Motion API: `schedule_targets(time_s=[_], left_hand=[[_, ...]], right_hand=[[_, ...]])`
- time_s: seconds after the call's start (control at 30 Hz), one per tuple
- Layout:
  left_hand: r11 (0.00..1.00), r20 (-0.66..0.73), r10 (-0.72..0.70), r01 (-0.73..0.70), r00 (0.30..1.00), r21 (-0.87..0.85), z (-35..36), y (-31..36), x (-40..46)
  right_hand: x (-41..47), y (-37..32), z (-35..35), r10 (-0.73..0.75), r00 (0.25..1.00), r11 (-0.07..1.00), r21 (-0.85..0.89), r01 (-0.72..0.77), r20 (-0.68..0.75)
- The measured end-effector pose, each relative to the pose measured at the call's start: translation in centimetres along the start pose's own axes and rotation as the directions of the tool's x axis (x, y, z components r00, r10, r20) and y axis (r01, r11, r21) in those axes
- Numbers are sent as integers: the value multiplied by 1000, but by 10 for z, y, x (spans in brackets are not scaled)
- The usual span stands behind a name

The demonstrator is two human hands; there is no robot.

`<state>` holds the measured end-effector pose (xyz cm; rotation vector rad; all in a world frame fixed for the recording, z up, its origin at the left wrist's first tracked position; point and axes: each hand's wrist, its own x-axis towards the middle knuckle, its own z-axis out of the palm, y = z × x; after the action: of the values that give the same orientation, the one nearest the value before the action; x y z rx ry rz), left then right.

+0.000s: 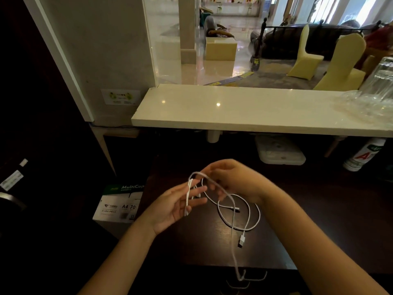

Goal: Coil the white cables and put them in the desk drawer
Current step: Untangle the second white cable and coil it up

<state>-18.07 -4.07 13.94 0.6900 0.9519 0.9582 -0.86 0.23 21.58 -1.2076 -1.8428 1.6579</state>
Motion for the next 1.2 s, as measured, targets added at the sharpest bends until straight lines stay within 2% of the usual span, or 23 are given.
schedule_targets(time_s=[0.07, 0.13, 0.27, 0.53, 0.67, 0.8, 0.93, 1.0, 1.03, 1.1, 1.2], left_hand=[[998, -36, 56, -58, 998, -31, -2, 4, 2], [993, -44, 100, -102, 994, -60, -6, 10, 4], [977, -61, 147, -155, 987, -144, -17, 18, 4], [936, -109, 298, -313, 948, -162, -32, 28, 8], [911, -125, 353, -372, 927, -181, -45, 32, 9], [916, -106, 333, -348, 937, -202, -49, 35, 6], [891, -9, 288, -272, 957, -364, -47, 35, 4], [864, 146, 285, -187, 947, -468, -47, 34, 0], [861, 198, 320, -197, 926, -469, -46, 33, -3], [868, 254, 304, -158, 918, -471, -47, 33, -9], [876, 406, 279, -58, 870, -478, -39, 29, -12]], right_hand=[[-7, 1, 16, -34, 999, 997, -71, 37, 40], [-6, 9, 26, -67, 998, 994, -87, 67, -1], [0, 30, 33, -41, 993, 999, 6, 42, -111], [3, 71, 72, -20, 987, 998, 56, 11, 159], [2, 88, 75, 11, 979, 1000, -8, -9, 202], [3, 100, 70, 18, 978, 999, -40, -10, 209], [4, 103, 53, 67, 962, 998, -29, -62, 266], [8, 106, 38, 92, 952, 995, -71, -75, 292], [11, 107, 28, 96, 952, 993, -96, -71, 290], [18, 107, 6, 108, 968, 988, -137, -78, 228], [30, 101, -25, 123, 988, 965, -244, -97, 95]])
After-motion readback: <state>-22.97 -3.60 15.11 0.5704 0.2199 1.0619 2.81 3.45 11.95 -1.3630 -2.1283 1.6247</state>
